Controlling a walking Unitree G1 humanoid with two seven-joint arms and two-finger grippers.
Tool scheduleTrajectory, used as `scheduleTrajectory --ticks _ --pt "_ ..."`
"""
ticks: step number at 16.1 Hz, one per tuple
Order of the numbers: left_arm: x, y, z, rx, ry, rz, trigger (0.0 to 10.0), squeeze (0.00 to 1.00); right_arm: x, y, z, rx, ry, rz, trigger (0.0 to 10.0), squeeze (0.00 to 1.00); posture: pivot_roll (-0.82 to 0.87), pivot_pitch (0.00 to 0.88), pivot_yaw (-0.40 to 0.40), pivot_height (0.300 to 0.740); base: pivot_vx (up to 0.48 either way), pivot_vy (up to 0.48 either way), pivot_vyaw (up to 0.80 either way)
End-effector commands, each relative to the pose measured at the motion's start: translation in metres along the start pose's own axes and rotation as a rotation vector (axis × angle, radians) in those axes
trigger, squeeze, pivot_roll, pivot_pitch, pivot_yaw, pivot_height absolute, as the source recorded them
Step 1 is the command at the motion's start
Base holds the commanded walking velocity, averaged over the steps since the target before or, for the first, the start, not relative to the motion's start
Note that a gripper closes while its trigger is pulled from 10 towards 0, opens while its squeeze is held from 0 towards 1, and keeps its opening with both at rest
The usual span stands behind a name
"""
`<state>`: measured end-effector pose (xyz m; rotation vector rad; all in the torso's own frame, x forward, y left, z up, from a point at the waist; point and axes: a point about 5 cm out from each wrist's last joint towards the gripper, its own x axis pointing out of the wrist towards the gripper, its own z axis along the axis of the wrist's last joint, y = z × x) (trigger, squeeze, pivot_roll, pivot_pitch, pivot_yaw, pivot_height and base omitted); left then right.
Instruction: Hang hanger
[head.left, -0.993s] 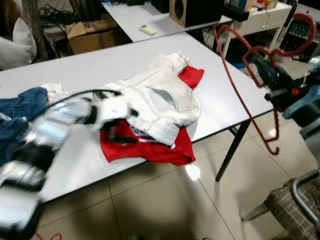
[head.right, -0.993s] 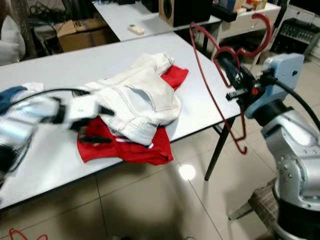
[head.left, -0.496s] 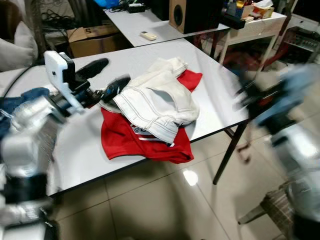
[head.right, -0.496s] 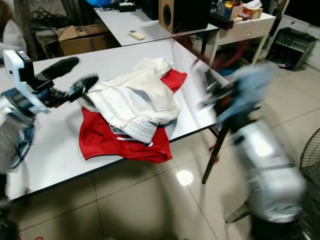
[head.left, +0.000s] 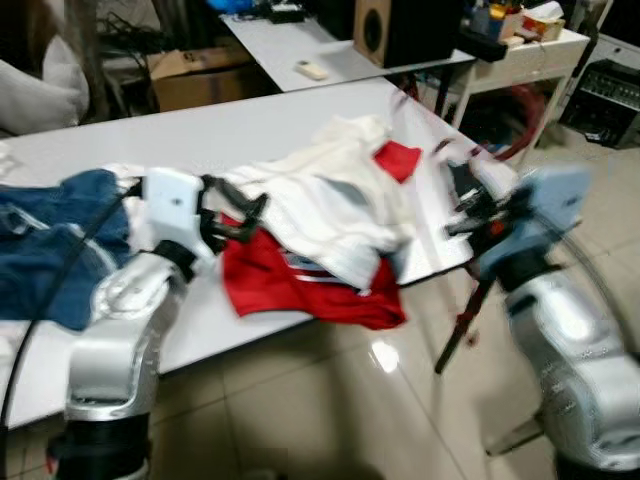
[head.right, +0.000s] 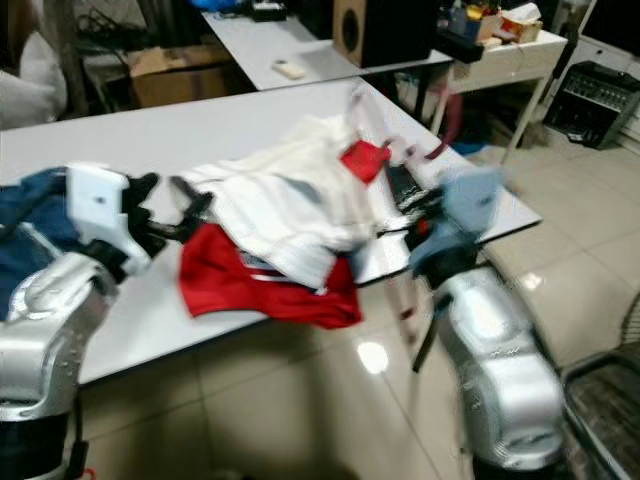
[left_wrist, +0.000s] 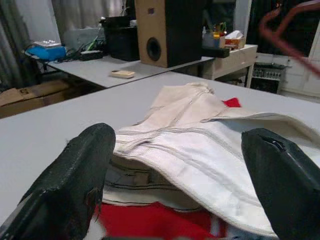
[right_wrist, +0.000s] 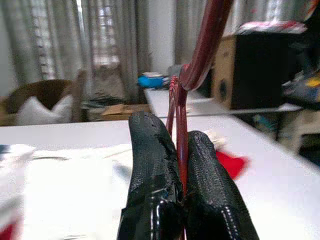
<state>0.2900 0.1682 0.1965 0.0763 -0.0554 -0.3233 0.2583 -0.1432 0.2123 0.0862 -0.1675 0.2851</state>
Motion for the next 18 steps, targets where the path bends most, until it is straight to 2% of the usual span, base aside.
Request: scheduleTrajectory --ticks 1,5,10,13,18 --pt "-0.001 0.000 0.002 0.012 0.006 0.023 10.0 0.00 -0.001 0.005 0.007 0.015 -0.042 0.016 10.0 0.00 -0.10 0.000 0.027 0.740 0.000 0.458 0.00" --pt "-0.006 -0.005 0.002 0.030 0.032 0.015 10.0 0.00 -0.002 0.014 0.003 0.036 -0.035 0.045 10.0 0.00 -0.09 0.000 0.025 0.740 0.000 0.453 0.00" --pt "-0.003 -0.011 0.005 0.024 0.024 0.018 10.0 0.00 -0.002 0.011 0.002 0.039 -0.033 0.047 10.0 0.00 -0.10 0.000 0.007 0.740 0.000 0.452 0.00" --pt "-0.009 -0.014 0.001 0.025 0.044 0.014 10.0 0.00 -0.006 0.004 -0.006 0.048 -0.002 0.027 10.0 0.00 -0.09 0.000 0.002 0.740 0.000 0.453 0.00" --pt "-0.007 -0.010 0.001 0.034 0.044 0.023 10.0 0.00 -0.005 0.007 -0.008 0.036 0.004 0.037 10.0 0.00 -0.11 0.000 0.009 0.740 0.000 0.448 0.00"
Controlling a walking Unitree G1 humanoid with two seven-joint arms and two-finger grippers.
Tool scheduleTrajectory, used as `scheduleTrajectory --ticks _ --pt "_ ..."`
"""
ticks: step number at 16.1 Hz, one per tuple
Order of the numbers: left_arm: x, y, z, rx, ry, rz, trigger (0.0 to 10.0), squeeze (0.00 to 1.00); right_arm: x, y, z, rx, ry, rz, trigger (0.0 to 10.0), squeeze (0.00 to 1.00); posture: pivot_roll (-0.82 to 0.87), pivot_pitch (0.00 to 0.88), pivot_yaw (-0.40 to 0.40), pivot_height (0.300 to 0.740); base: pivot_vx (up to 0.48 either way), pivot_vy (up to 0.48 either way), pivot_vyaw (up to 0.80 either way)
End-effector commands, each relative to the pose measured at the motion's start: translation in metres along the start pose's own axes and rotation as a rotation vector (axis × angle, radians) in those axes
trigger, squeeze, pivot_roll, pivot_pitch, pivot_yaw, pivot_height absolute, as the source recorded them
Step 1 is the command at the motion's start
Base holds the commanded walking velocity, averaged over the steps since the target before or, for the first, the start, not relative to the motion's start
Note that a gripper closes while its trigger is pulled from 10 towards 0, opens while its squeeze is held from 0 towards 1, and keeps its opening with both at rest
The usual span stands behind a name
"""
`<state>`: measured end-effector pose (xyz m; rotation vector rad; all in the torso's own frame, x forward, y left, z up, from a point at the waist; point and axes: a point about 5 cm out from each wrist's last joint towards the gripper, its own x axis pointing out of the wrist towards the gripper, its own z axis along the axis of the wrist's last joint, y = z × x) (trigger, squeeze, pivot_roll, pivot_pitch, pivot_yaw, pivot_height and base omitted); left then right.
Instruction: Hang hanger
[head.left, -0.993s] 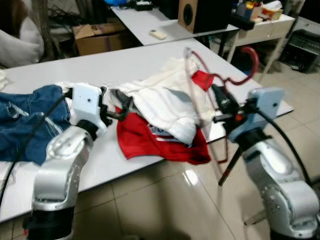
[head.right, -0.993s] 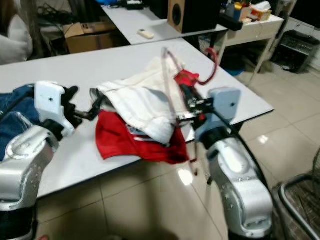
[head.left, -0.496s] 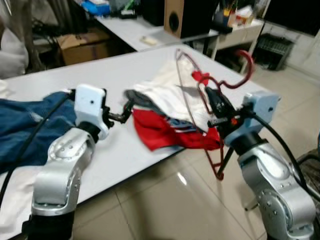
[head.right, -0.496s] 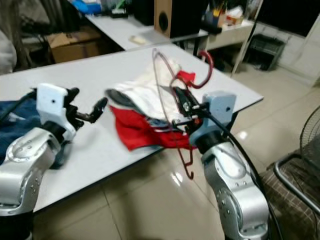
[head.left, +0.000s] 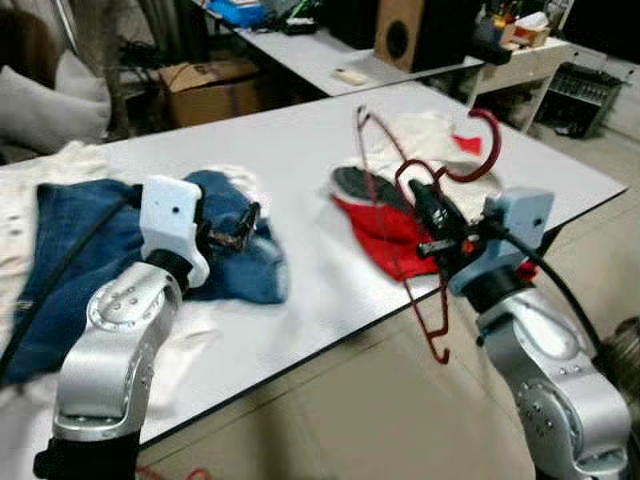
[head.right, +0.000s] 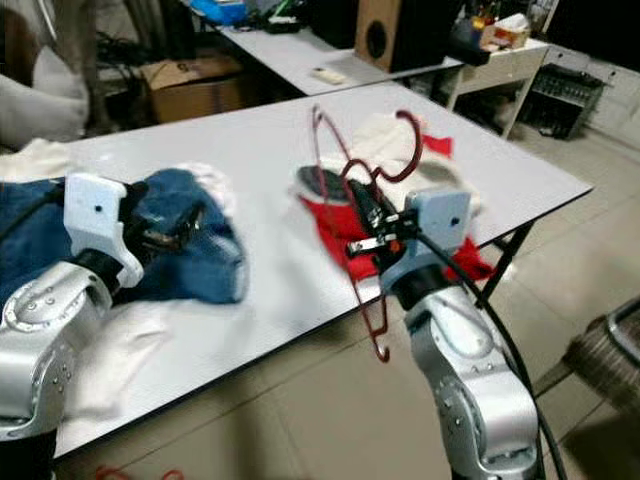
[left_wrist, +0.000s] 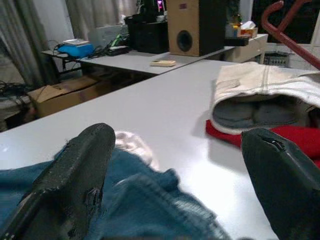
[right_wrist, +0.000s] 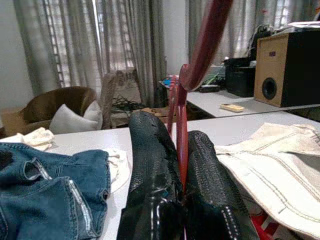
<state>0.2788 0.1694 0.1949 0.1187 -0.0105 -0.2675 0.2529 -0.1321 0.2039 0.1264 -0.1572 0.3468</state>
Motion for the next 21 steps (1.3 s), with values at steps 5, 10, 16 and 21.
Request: scheduleTrajectory --ticks 5,10,16,21 --pt "0.004 -0.012 0.004 -0.001 -0.021 -0.024 10.0 0.00 -0.001 -0.010 -0.003 -0.038 0.020 -0.004 10.0 0.00 -0.10 0.000 0.001 0.740 0.000 -0.202 0.00" --pt "0.006 0.006 -0.007 0.083 0.064 0.028 10.0 0.00 0.000 -0.024 -0.008 -0.059 0.067 -0.028 10.0 0.00 -0.12 0.000 -0.001 0.740 0.000 -0.096 0.00" --pt "-0.013 0.069 -0.015 0.349 0.285 0.062 10.0 0.00 -0.003 -0.022 -0.024 -0.053 0.144 0.022 10.0 0.00 -0.11 0.000 -0.023 0.740 0.000 0.000 0.00" --pt "-0.027 0.091 -0.044 0.332 0.480 0.075 4.6 0.00 -0.002 -0.021 -0.031 -0.049 0.178 0.029 10.0 0.00 -0.11 0.000 -0.014 0.740 0.000 0.000 0.00"
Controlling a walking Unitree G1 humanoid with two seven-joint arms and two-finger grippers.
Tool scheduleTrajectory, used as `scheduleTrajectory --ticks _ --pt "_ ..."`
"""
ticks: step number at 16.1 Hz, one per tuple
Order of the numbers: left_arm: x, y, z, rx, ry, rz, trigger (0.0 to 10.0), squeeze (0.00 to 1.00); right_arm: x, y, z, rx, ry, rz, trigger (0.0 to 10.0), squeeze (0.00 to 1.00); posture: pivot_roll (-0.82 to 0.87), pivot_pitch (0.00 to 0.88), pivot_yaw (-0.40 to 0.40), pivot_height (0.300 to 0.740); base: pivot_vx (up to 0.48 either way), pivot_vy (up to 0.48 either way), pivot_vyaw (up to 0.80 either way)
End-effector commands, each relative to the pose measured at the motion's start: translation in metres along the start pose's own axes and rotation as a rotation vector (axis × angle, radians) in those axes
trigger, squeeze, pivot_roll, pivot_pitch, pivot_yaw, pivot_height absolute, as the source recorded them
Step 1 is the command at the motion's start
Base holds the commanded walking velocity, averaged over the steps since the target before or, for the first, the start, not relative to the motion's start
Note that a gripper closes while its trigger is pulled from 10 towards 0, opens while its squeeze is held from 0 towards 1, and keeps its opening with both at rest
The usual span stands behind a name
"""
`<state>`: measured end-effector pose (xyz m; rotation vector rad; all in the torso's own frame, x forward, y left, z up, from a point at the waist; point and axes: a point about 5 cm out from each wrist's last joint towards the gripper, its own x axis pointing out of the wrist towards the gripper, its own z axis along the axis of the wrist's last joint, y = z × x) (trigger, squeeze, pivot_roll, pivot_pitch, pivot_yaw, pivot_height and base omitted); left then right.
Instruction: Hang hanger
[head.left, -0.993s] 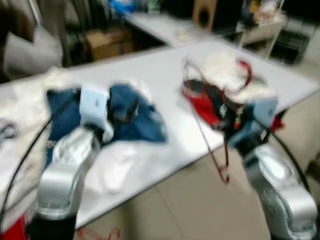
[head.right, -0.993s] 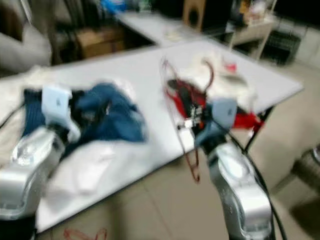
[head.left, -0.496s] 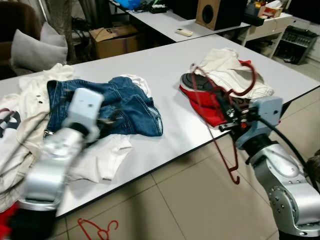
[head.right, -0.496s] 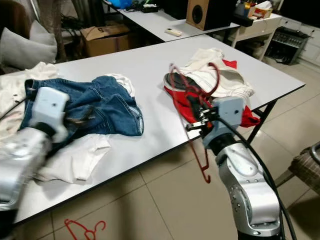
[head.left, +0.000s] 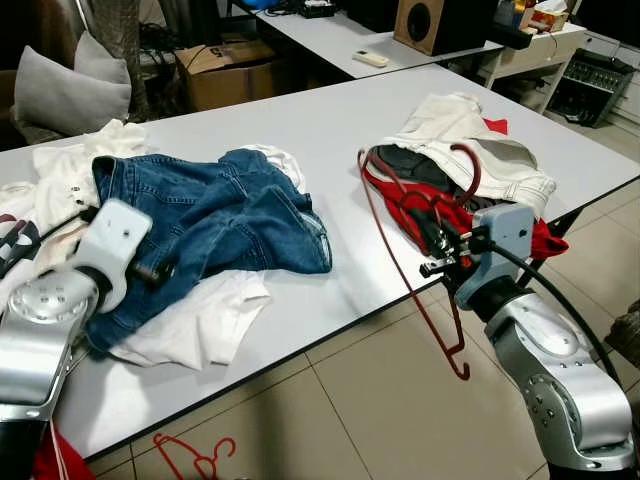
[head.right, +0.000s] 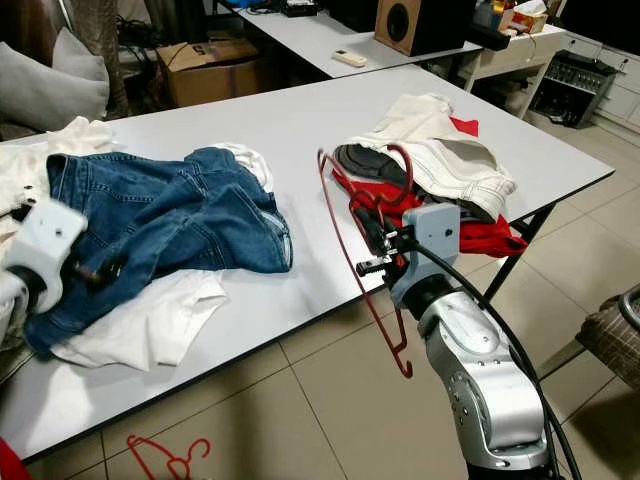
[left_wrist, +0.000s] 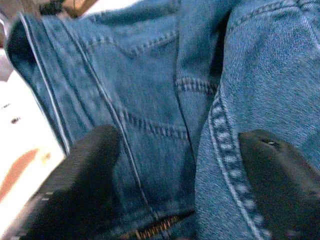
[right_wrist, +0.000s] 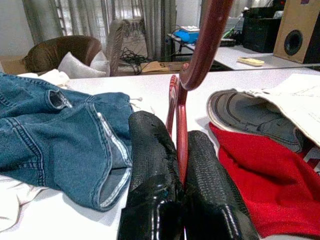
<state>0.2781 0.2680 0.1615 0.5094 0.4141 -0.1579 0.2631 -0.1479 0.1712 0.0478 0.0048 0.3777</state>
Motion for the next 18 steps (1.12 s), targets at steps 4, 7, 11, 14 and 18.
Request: scheduleTrajectory --ticks 4,7,11,14,18 --pt "0.001 -0.009 -0.003 -0.040 -0.001 -0.054 0.0 0.00 -0.002 0.004 -0.002 0.002 0.008 0.015 10.0 0.00 -0.11 0.000 -0.021 0.740 0.000 0.000 0.00" --pt "0.001 -0.014 -0.004 -0.039 0.001 -0.081 0.0 0.00 -0.002 0.003 -0.003 -0.001 0.010 0.012 10.0 0.00 -0.12 0.000 -0.023 0.740 0.000 0.000 0.00" --pt "0.000 -0.022 -0.002 -0.066 -0.022 -0.141 0.0 0.00 -0.001 0.000 -0.002 -0.006 0.009 -0.004 10.0 0.00 -0.11 0.000 -0.026 0.740 0.000 0.000 0.00" --pt "-0.003 -0.031 -0.002 -0.074 -0.032 -0.224 0.0 0.00 0.000 -0.002 -0.003 -0.012 0.007 -0.022 10.0 0.00 -0.11 0.000 -0.027 0.740 0.000 0.000 0.00" --pt "-0.004 -0.033 0.000 -0.099 -0.037 -0.256 0.0 0.00 0.002 -0.004 -0.002 -0.016 0.000 -0.039 10.0 0.00 -0.11 0.000 -0.021 0.740 0.000 0.000 0.00"
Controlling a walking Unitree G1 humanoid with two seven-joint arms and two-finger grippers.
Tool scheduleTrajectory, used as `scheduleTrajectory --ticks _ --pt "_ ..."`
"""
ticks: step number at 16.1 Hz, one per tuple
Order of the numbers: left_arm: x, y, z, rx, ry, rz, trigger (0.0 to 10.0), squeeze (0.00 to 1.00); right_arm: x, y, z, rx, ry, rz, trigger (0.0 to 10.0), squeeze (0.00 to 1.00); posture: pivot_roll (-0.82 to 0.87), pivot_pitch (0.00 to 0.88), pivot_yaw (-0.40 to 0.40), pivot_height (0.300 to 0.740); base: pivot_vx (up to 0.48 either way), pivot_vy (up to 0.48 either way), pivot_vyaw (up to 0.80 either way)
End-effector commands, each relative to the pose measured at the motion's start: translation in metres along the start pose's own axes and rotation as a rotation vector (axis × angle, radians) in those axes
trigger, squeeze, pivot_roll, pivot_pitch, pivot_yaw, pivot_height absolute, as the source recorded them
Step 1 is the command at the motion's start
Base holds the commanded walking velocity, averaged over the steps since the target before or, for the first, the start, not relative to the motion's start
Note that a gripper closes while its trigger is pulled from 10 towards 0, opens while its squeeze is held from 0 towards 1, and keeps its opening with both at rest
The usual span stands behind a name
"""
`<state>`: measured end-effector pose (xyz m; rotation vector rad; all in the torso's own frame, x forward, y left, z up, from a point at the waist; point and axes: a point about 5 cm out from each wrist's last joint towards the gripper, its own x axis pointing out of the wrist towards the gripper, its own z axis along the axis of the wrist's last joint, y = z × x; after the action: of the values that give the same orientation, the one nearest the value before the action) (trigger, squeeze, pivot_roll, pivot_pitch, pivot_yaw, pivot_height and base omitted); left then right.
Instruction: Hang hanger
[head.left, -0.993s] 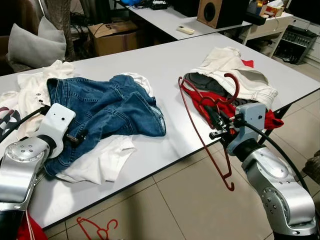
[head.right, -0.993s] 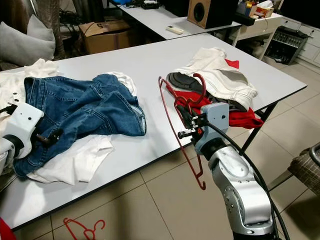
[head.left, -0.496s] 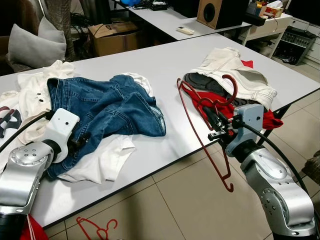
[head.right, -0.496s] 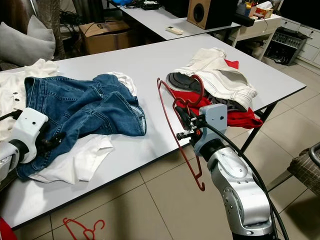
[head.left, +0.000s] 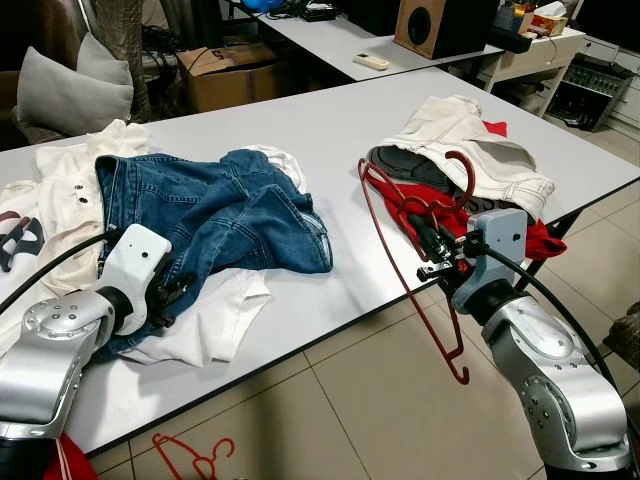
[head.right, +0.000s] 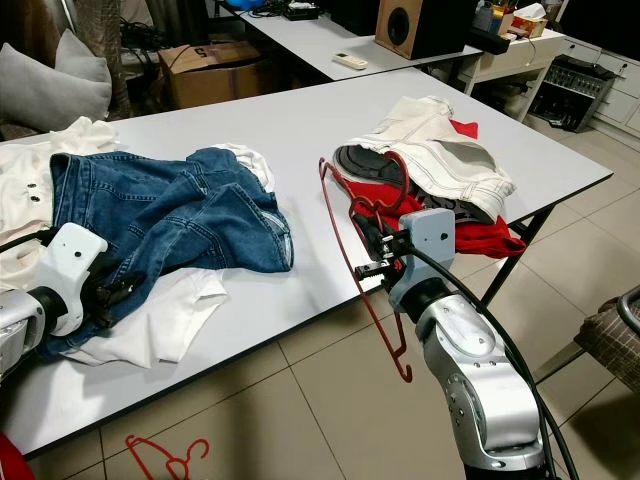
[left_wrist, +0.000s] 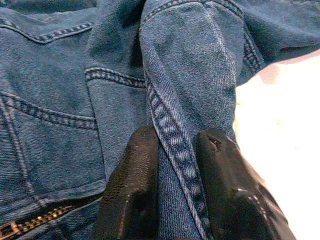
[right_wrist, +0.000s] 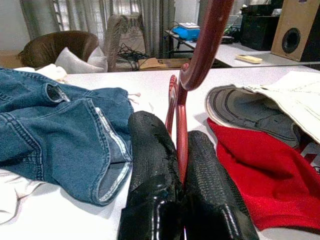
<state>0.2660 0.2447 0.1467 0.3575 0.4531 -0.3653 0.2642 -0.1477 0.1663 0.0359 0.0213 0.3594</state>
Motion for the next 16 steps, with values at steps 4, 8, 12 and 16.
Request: scheduleTrajectory --ticks 4,8,12,16 --pt "0.002 -0.003 0.007 -0.010 -0.018 -0.033 0.0 0.00 0.003 -0.006 0.005 -0.008 -0.031 -0.039 10.0 0.00 -0.11 0.000 -0.017 0.740 0.000 0.000 0.00" --pt "0.004 -0.014 0.011 -0.099 -0.057 -0.077 0.0 0.00 0.002 -0.008 0.004 -0.008 -0.028 -0.050 10.0 0.00 -0.10 0.000 -0.027 0.740 0.000 0.000 0.00" --pt "0.025 -0.022 0.052 -0.339 -0.271 -0.136 0.0 0.00 0.006 -0.013 0.009 -0.002 -0.053 -0.094 10.0 0.00 -0.10 0.000 -0.029 0.740 0.000 0.000 0.00" --pt "0.057 -0.039 0.132 -0.524 -0.569 -0.088 0.0 0.00 0.005 -0.021 0.014 0.002 -0.088 -0.162 10.0 0.00 -0.13 0.000 0.004 0.740 0.000 0.000 0.00"
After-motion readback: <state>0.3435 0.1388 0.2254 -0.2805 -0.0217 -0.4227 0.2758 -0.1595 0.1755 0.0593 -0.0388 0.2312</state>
